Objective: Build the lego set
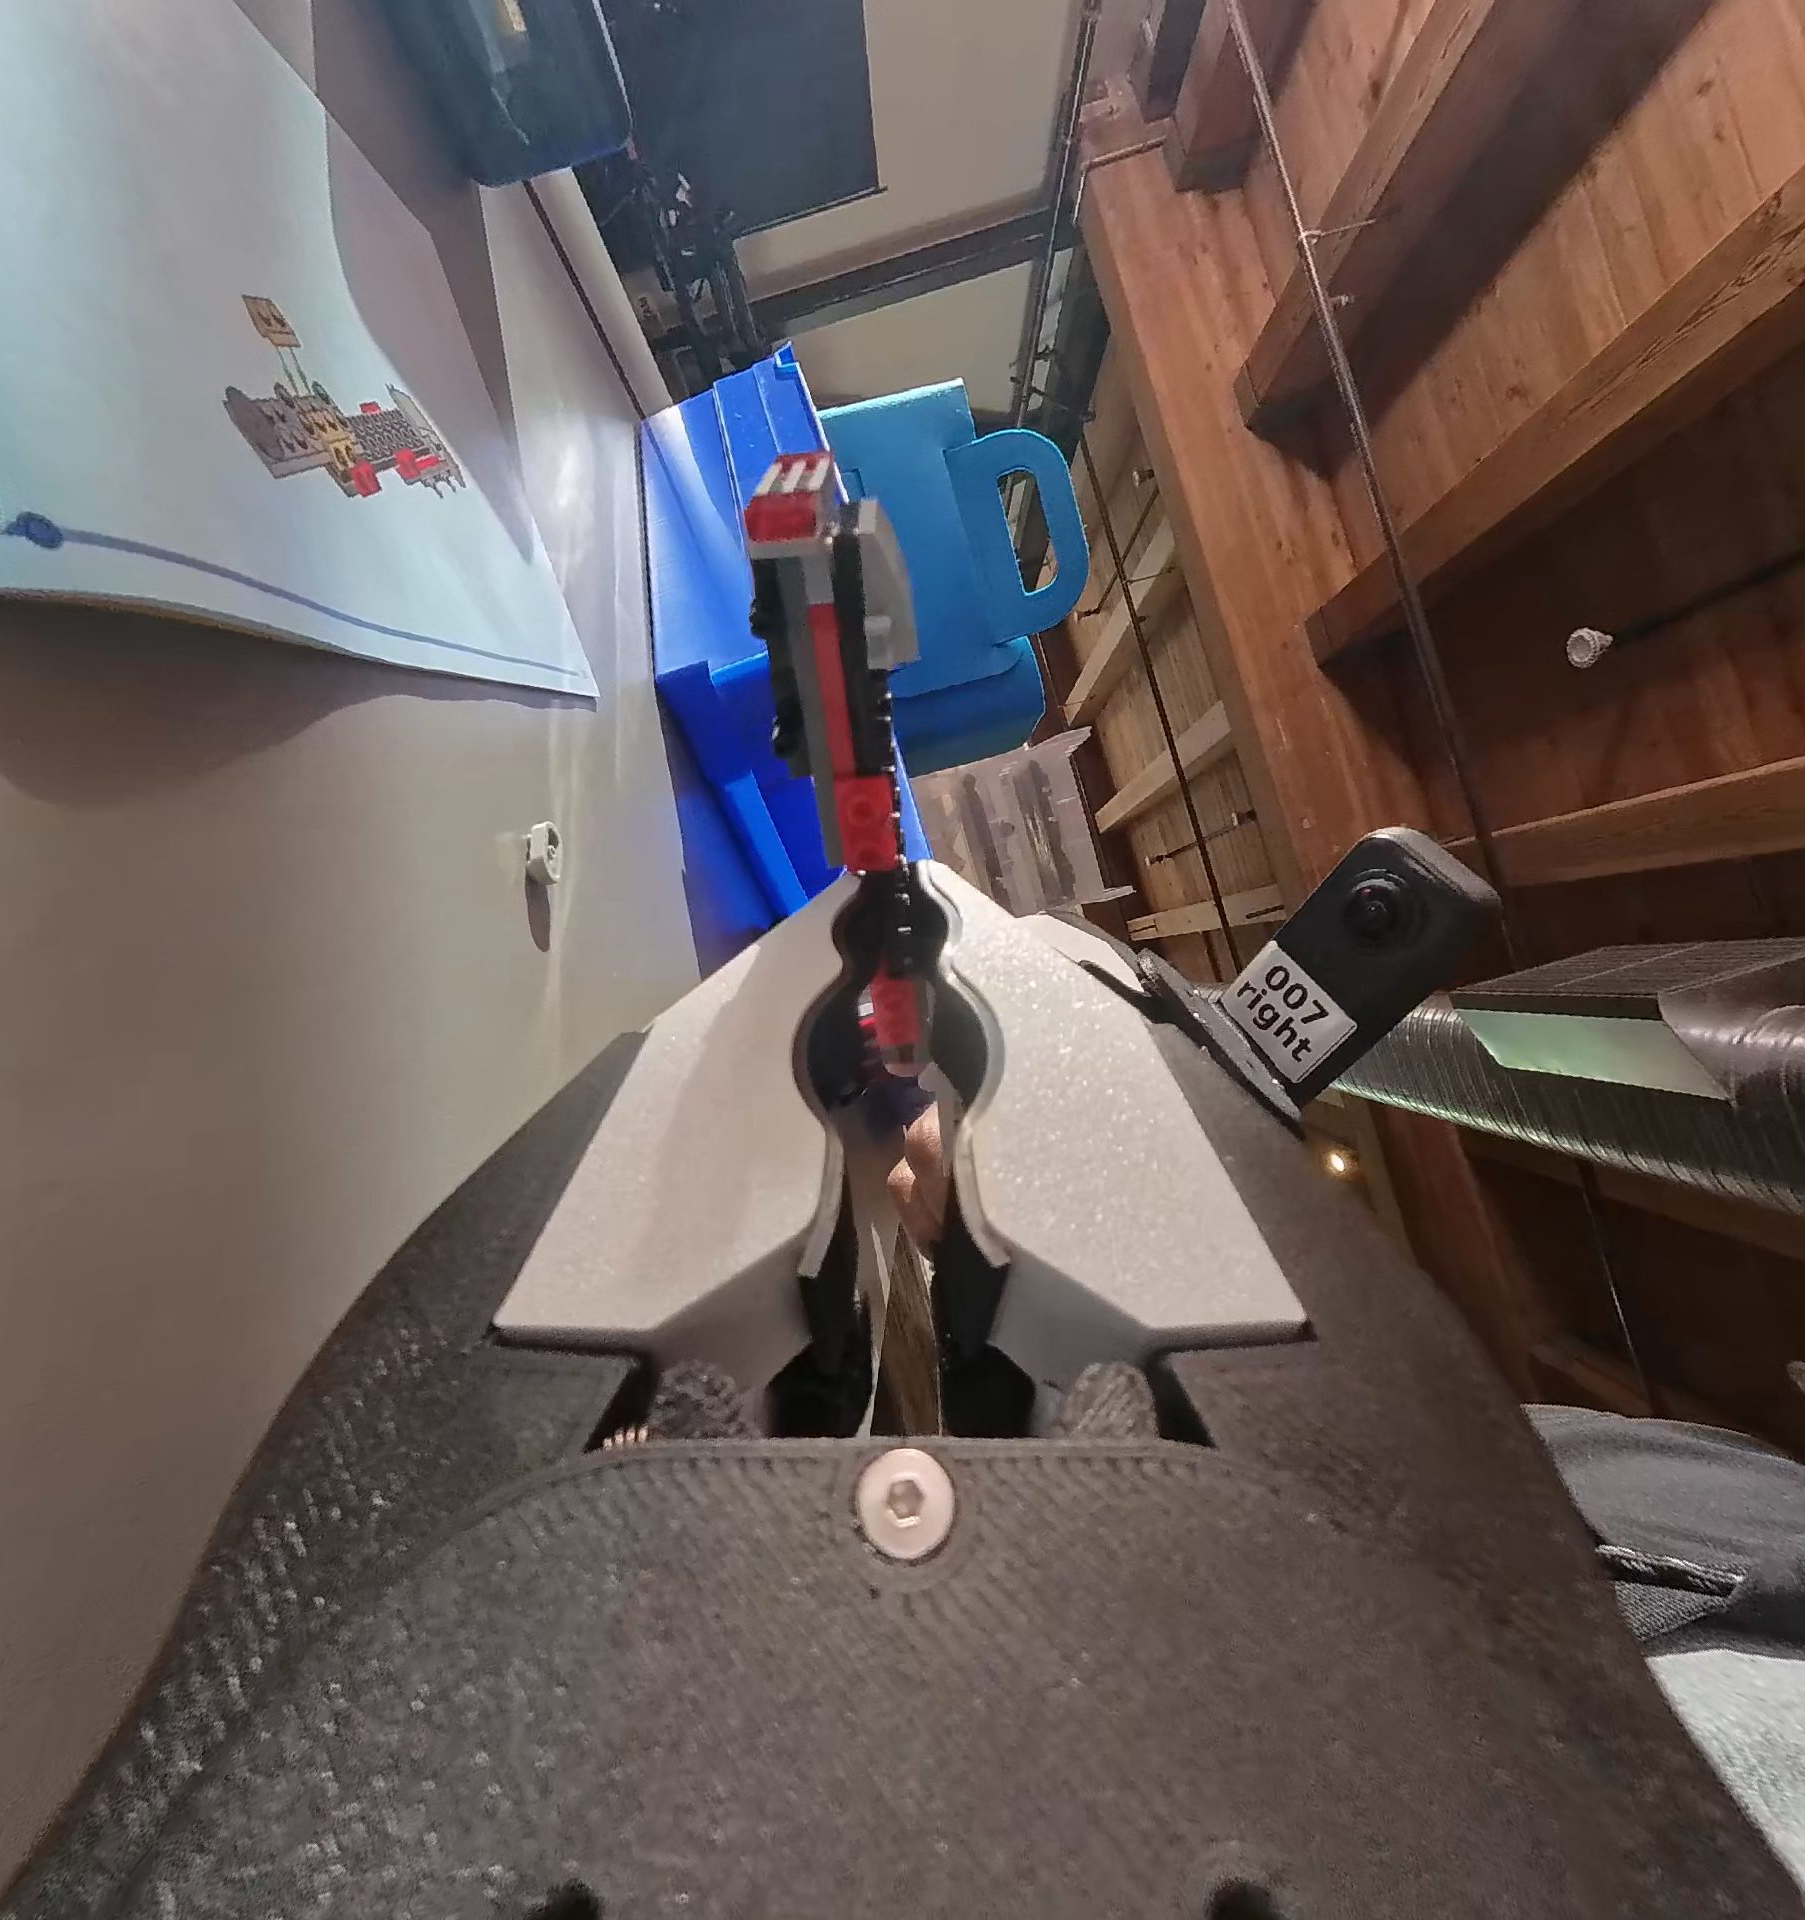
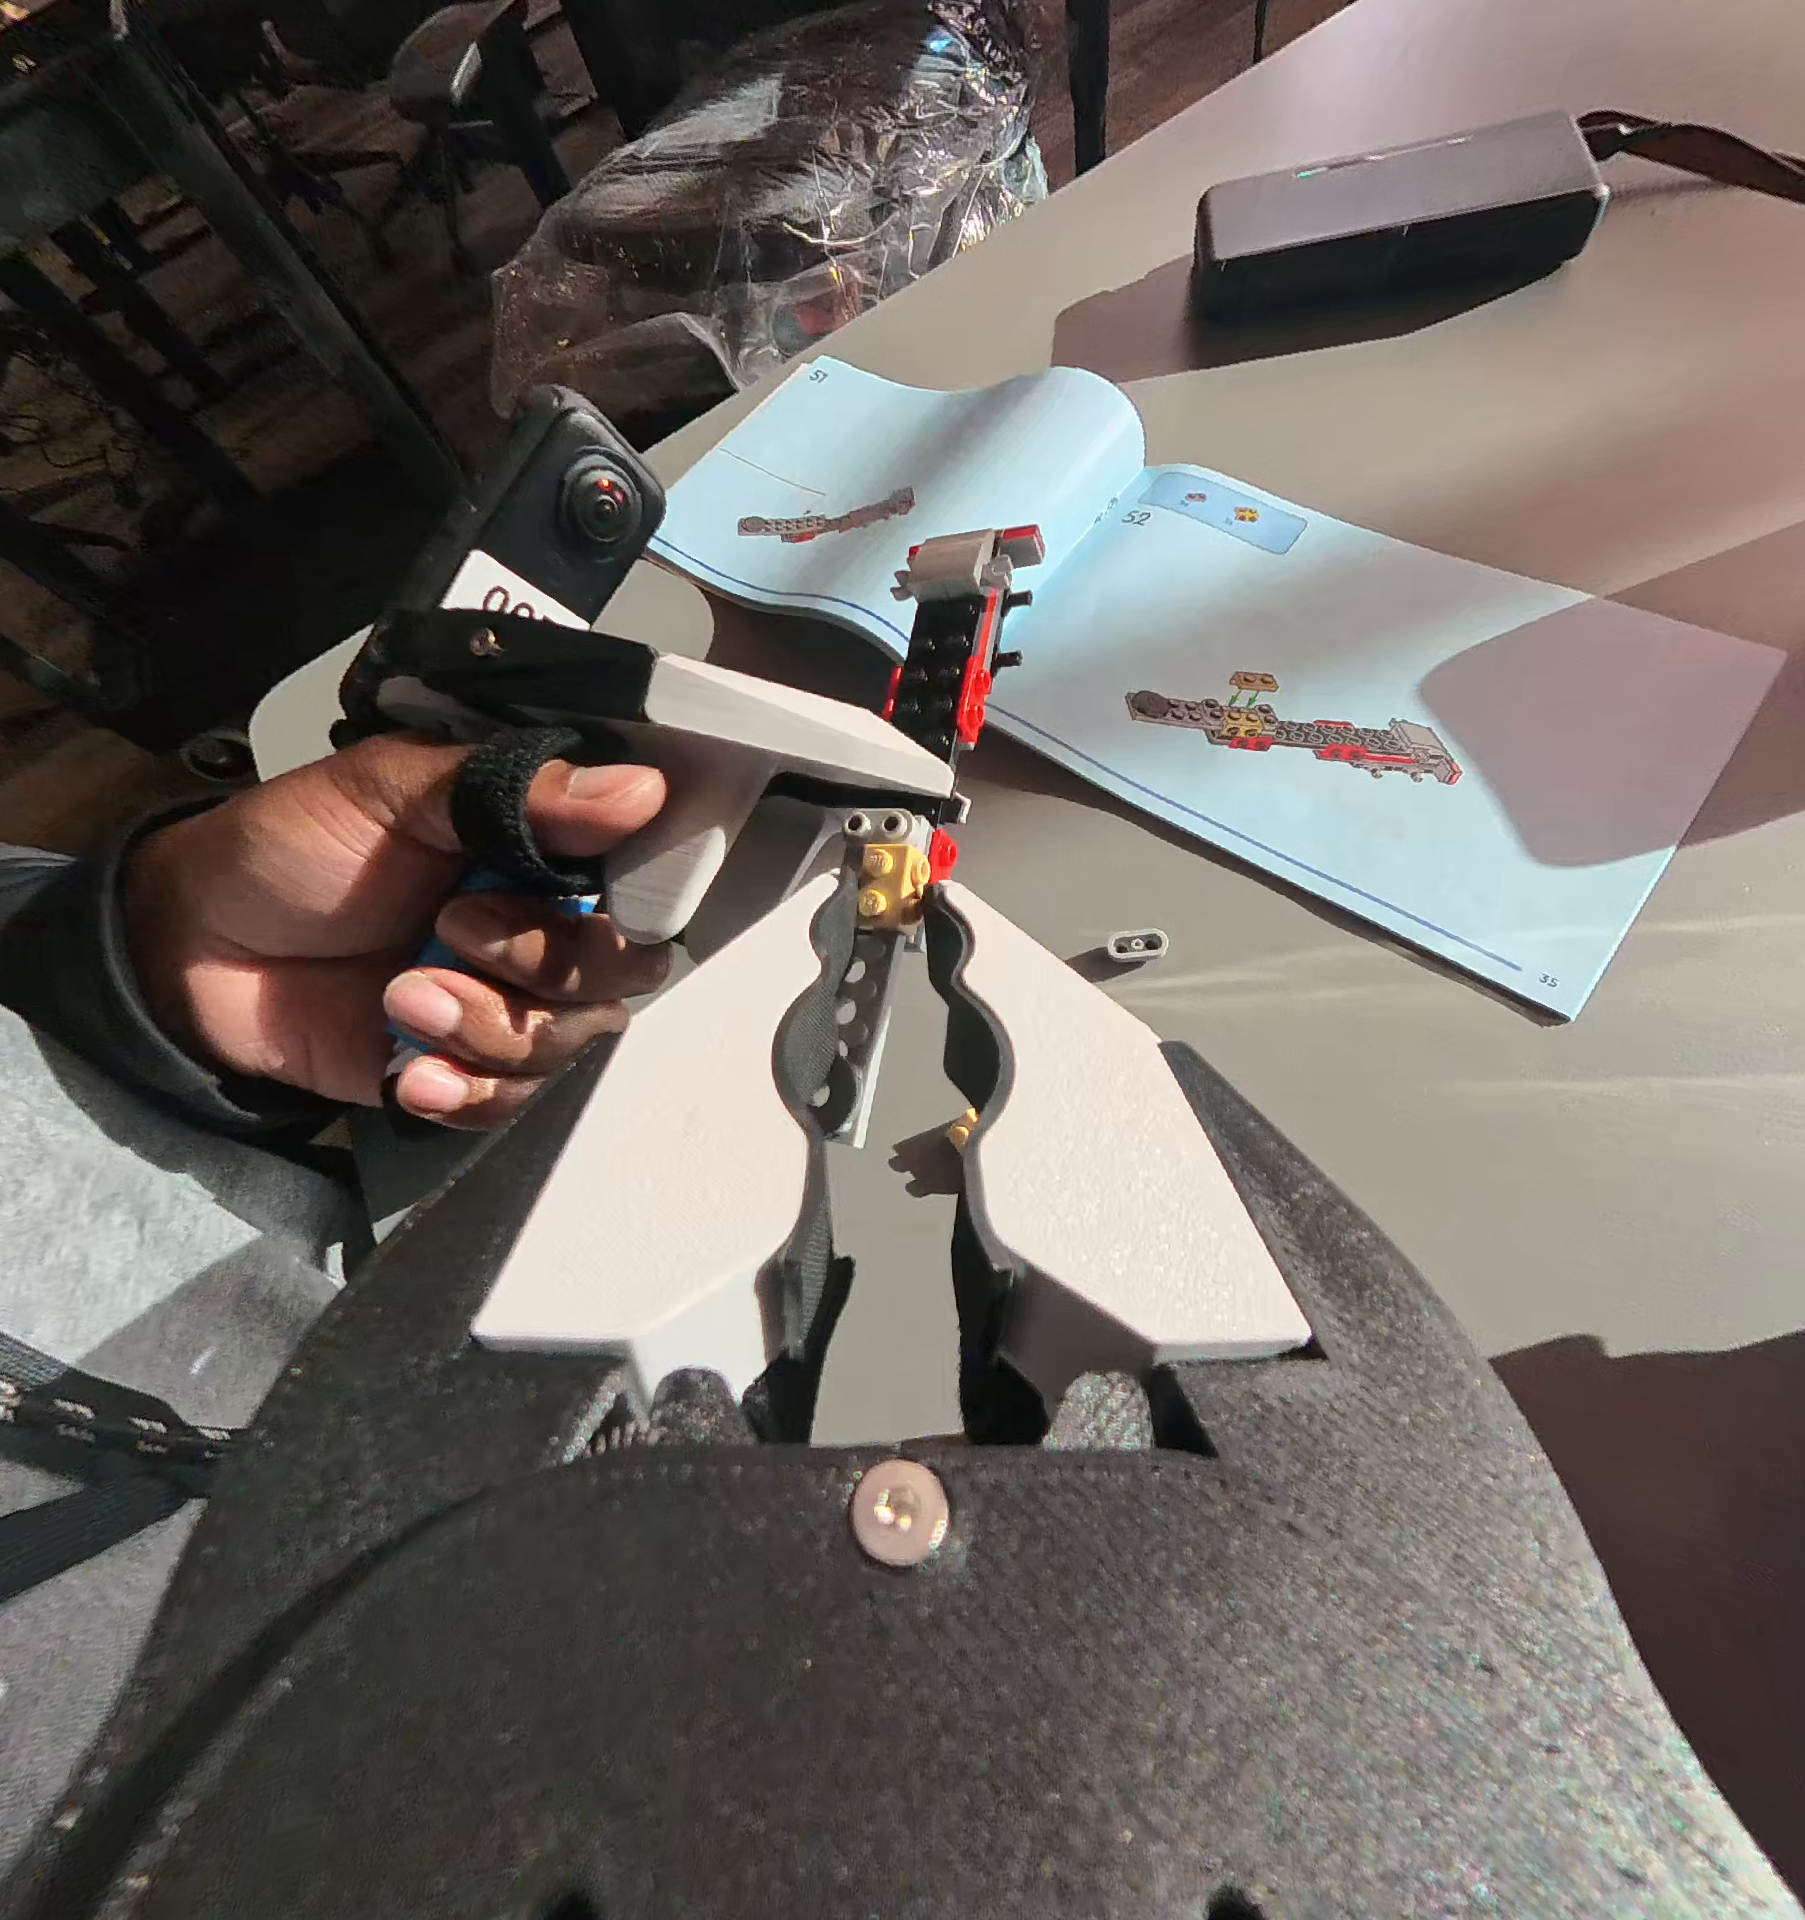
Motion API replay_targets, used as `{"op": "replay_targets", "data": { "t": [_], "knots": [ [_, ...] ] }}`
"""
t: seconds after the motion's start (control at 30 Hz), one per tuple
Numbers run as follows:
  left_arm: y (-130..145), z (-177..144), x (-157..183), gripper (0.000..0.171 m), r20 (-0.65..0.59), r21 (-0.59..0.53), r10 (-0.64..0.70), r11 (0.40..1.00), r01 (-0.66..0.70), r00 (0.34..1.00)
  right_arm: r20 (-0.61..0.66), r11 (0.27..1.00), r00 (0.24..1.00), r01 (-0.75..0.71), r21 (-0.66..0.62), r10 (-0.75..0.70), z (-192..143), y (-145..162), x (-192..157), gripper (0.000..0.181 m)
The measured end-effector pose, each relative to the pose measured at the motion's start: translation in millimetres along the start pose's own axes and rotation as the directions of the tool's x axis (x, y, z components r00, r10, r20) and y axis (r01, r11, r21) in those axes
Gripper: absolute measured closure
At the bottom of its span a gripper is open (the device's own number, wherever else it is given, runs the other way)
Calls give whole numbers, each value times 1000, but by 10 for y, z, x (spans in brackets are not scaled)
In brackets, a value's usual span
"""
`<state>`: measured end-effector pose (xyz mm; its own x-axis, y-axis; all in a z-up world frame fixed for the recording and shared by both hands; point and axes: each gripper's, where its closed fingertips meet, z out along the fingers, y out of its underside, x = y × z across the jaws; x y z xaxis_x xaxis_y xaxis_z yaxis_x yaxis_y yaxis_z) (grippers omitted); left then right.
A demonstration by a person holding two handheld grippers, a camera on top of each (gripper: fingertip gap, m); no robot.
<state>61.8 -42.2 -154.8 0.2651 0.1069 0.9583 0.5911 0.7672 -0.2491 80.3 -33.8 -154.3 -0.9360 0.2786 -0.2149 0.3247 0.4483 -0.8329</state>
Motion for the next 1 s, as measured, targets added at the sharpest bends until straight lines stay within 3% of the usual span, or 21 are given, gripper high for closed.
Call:
{"op": "replay_targets", "data": {
  "t": [0.73, 1.0],
  "knots": [
    [-19, -19, 37, 166, -43, 8, -39, 999, 39, 998, 49, 997, 996, -79, 20, 78, 17, -37, -35, 151],
    [-4, -15, 178, 166, -128, 2, -7, 1000, 7, 992, 218, 949, 932, -310, 60, 291, -65, -133, -55, 148]
  ]
}}
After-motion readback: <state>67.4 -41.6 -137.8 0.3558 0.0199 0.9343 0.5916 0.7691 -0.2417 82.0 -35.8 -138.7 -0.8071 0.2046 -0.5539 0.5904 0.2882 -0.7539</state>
